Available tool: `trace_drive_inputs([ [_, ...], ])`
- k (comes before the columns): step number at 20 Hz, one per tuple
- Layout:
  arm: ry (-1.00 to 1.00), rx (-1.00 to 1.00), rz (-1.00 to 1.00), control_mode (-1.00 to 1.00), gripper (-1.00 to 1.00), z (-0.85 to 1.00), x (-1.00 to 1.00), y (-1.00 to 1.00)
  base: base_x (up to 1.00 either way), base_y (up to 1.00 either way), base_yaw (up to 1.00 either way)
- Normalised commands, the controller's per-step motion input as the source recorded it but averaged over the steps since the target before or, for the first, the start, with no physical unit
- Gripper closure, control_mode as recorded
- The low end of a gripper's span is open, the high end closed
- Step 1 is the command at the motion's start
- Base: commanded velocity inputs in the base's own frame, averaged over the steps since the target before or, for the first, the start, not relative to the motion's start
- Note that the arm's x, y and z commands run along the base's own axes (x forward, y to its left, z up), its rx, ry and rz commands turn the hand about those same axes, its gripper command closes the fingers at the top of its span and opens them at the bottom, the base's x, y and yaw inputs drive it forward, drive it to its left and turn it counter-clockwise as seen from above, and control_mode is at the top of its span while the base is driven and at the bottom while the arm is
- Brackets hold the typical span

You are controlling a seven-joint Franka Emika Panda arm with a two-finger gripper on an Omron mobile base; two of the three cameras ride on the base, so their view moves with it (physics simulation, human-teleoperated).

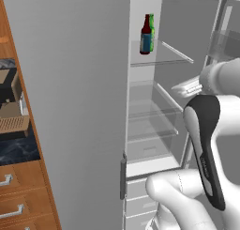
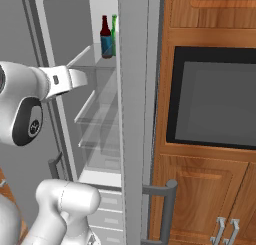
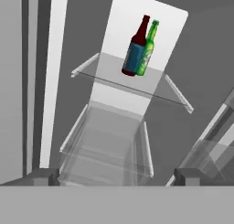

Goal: Place the beers on the top shelf of the fridge to keep them out of children's reach, and place the tomato on lower shelves for easy access.

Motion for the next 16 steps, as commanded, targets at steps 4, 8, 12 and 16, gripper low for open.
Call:
trace_drive_inputs([
  [4,0.16,-0.07,-0.03,-1.00,-1.00,-0.23,-0.36,0.01,0.00,0.00,0.00],
  [8,0.02,-0.02,-0.01,-1.00,-1.00,-0.22,-0.25,0.00,0.00,0.00,0.00],
  [12,0.00,-0.01,0.00,-1.00,-1.00,-0.35,-0.30,0.02,0.00,0.00,0.00],
  [16,0.00,-0.01,0.00,1.00,-1.00,-0.35,-0.35,0.03,-0.11,0.01,0.00],
])
